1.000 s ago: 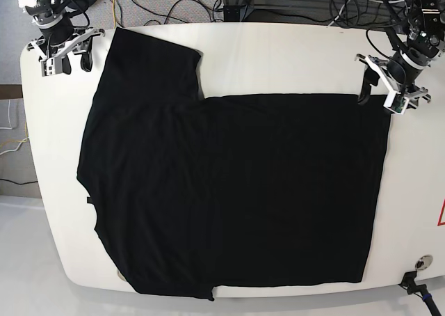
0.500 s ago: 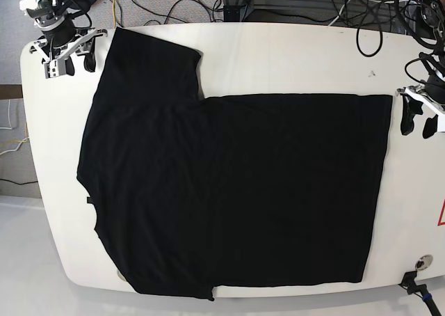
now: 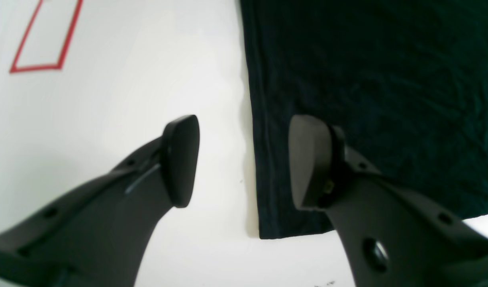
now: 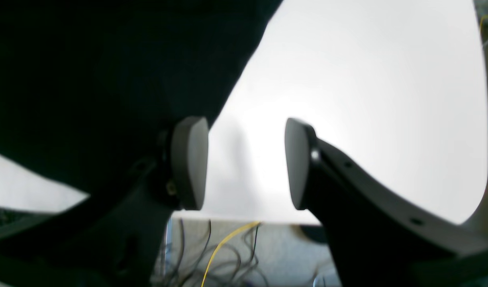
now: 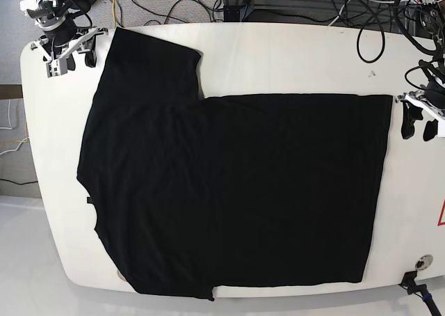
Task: Fold the T-shirt properly
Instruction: 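Position both grippers at the shirt's shoulder and sleeve edges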
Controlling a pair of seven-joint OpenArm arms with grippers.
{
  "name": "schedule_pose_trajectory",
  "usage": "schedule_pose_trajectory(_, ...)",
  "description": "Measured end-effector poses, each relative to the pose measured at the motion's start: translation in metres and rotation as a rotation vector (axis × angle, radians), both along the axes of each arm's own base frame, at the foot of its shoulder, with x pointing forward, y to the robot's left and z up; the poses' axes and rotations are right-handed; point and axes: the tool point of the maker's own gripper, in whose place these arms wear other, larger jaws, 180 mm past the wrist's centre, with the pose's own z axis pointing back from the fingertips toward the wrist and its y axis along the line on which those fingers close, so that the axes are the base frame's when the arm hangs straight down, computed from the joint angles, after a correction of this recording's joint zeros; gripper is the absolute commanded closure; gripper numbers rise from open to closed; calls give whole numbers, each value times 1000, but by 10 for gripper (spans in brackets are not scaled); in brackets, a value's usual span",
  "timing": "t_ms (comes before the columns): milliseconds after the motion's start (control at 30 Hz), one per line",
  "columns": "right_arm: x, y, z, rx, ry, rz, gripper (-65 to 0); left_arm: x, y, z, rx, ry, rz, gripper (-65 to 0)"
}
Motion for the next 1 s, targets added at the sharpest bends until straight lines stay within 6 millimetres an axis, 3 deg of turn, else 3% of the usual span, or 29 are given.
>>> schedule_pose_trajectory(233,-12,5,-14,26,70,-25,-302,-2,-1,-4,-15,11,2,-331)
schedule_pose_trajectory(1000,-2,17,-15,69,29,-35,-299,-6,-21,-33,-75,88,-31,-342)
